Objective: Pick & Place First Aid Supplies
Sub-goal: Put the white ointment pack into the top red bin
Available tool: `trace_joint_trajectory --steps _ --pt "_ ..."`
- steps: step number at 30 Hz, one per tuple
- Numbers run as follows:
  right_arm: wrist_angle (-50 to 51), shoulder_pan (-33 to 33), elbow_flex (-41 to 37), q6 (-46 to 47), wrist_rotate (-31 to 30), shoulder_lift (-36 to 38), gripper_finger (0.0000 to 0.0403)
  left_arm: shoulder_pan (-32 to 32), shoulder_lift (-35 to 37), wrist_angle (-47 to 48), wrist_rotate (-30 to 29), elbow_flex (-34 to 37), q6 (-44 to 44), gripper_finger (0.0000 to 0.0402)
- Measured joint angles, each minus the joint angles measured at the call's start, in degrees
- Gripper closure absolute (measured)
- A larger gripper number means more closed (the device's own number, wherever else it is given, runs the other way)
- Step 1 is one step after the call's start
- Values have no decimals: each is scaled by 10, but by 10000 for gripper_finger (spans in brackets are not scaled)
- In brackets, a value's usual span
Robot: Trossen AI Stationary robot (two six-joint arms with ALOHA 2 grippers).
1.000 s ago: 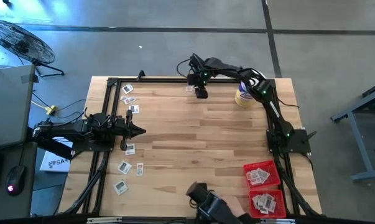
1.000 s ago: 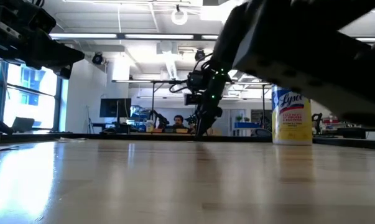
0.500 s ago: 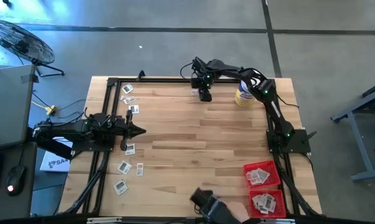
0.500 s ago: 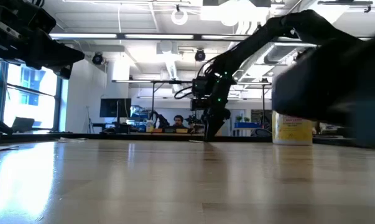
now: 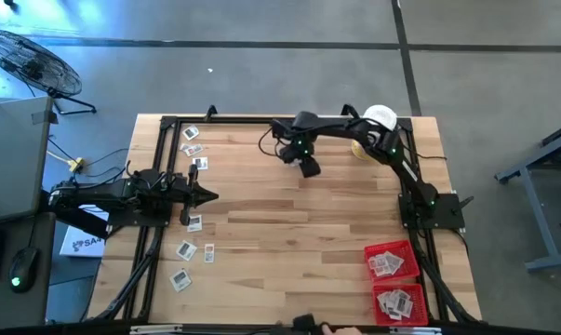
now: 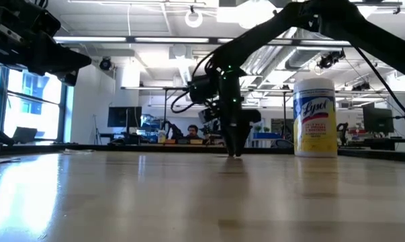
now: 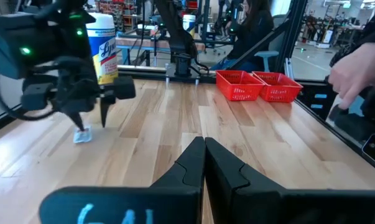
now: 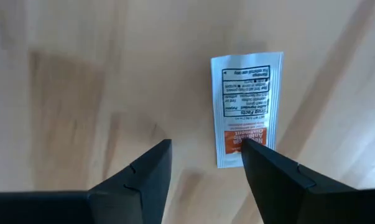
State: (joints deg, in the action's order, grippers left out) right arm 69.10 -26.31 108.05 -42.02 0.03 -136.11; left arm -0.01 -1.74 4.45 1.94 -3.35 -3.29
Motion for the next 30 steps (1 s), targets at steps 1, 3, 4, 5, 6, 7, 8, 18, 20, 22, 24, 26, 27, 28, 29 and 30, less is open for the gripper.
trace_joint_trajectory --steps 1,3,4,5,6,7,8,18,20,22,24,26,27,28,29,30 --pt "8 5 0 3 -7 0 216 0 0 0 0 0 0 400" --pt "25 12 0 11 -22 1 221 0 0 0 0 0 0 400" --pt "36 16 -2 16 -22 5 223 0 0 0 0 0 0 400" --pt "43 20 -2 23 -18 7 226 0 0 0 0 0 0 400" --pt "50 25 -4 29 -9 12 229 0 0 0 0 0 0 400" --pt "54 31 -4 36 0 16 231 0 0 0 0 0 0 400" --pt "56 37 -5 42 9 19 234 0 0 0 0 0 0 400" --pt "72 126 -4 117 -22 32 239 0 0 0 0 0 0 400" --pt "67 139 -3 148 -47 33 239 0 0 0 0 0 0 400" --pt "65 147 -3 183 -55 33 239 0 0 0 0 0 0 400" --pt "56 152 -3 211 -55 33 240 0 0 0 0 0 0 400" --pt "42 151 -3 231 -56 34 242 0 0 0 0 0 0 400" --pt "33 150 -3 236 -56 35 243 0 0 0 0 0 0 400" --pt "22 148 -3 239 -55 37 244 0 0 0 0 0 0 400" --pt "8 147 -3 240 -54 39 246 0 0 0 0 0 0 400" --pt "-5 145 -2 240 -52 42 249 0 0 0 0 0 0 400"
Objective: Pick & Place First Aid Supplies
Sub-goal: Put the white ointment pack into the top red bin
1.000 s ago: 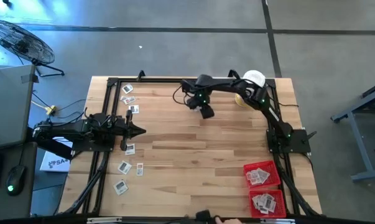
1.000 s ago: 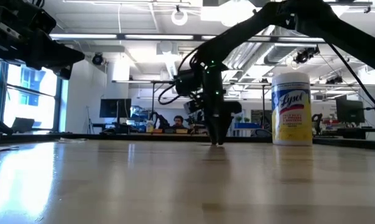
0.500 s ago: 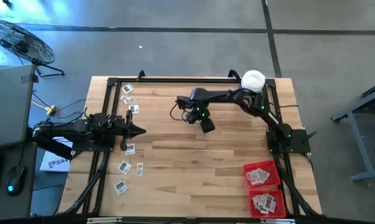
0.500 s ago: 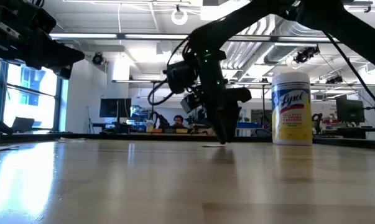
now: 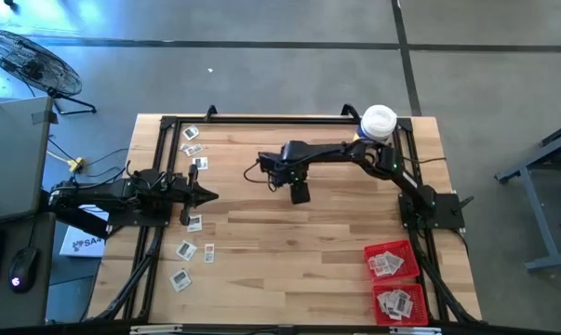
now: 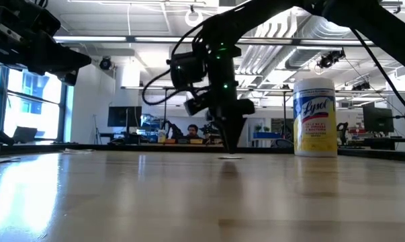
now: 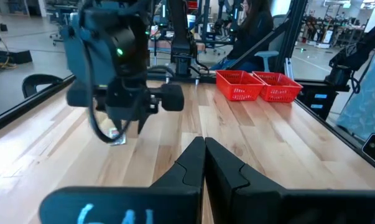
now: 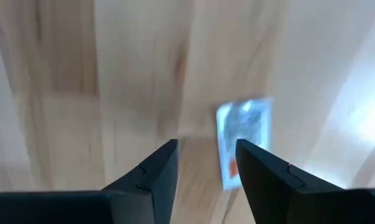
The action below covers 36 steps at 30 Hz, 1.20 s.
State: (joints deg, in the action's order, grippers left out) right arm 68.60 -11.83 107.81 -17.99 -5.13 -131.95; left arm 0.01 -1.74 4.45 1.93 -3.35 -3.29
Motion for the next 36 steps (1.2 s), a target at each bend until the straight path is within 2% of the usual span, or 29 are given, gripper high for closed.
trace_joint_trajectory --steps 5,14,27,36 --pt "-44 -11 0 14 37 2 262 0 0 0 0 0 0 400" --pt "-44 -26 0 13 73 -3 281 0 0 0 0 0 0 400" --pt "-54 -32 3 -3 69 -24 287 0 0 0 0 0 0 400" --pt "-36 -32 0 -3 53 -3 287 0 0 0 0 0 0 400"
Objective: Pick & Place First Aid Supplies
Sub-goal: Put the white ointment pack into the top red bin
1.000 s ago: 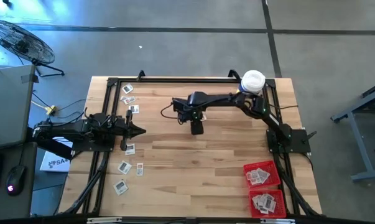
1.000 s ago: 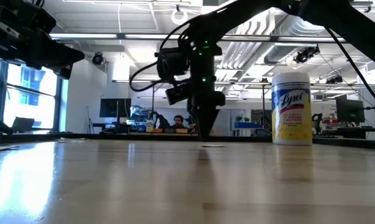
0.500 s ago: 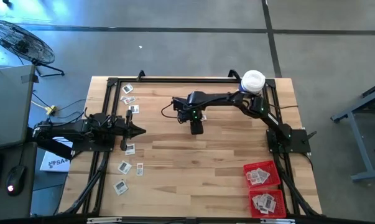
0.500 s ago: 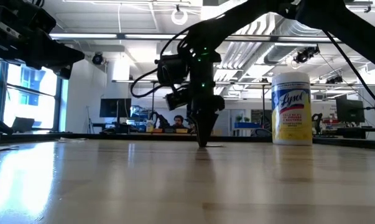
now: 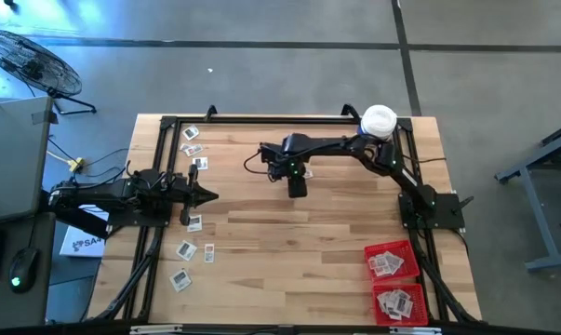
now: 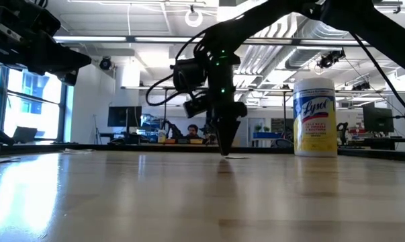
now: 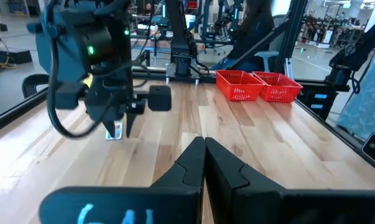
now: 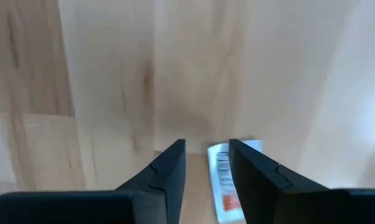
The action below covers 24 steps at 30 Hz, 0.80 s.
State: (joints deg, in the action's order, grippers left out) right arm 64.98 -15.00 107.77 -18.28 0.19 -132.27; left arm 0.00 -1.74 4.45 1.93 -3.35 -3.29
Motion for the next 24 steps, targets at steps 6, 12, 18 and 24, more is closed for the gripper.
trace_joint_trajectory --steps 6,12,18,24 --pt "6 1 0 0 -11 7 287 0 0 0 0 0 0 400" --pt "-6 0 -8 2 -13 8 286 0 0 0 0 0 0 400" --pt "-38 0 -72 3 -46 13 286 0 0 0 0 0 0 400" --pt "-82 -1 -117 18 -16 17 287 0 0 0 0 0 0 400"
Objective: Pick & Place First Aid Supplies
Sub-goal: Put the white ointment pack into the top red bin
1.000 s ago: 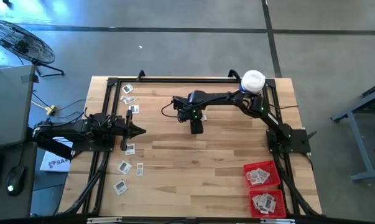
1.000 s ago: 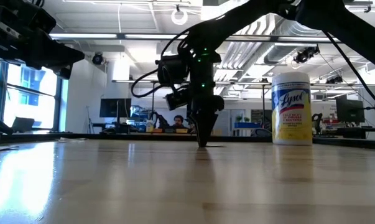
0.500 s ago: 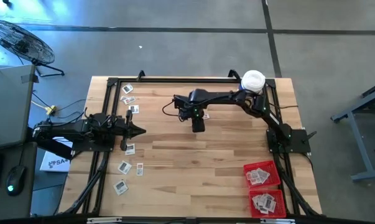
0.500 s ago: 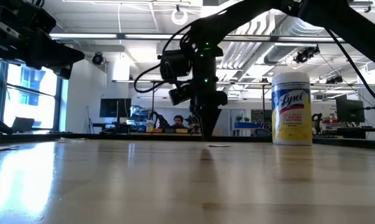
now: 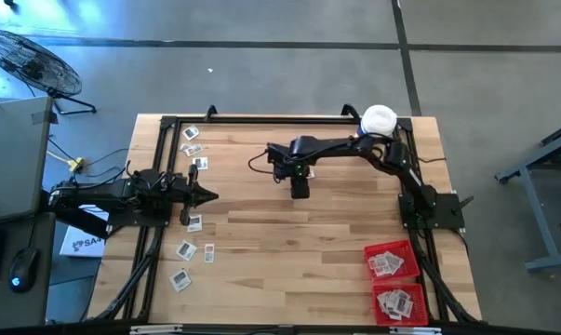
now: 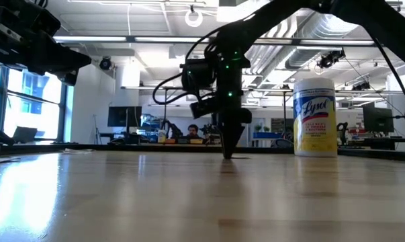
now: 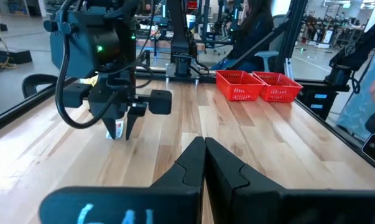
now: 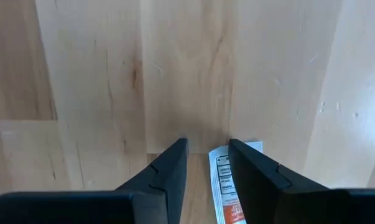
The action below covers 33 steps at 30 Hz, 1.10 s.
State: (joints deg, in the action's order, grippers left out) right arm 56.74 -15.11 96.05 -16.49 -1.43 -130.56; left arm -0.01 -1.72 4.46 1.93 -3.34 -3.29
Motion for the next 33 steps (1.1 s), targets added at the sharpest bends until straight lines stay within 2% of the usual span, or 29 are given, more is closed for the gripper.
trace_joint_trajectory --steps 5,15,20,33 --pt "-8 -6 -6 0 8 0 309 0 0 0 0 0 0 400" --pt "-5 -25 -4 22 34 0 398 0 0 0 0 0 0 400" --pt "14 -17 19 41 33 5 399 0 0 0 0 0 0 400" --pt "27 34 24 106 32 85 402 0 0 0 0 0 0 400"
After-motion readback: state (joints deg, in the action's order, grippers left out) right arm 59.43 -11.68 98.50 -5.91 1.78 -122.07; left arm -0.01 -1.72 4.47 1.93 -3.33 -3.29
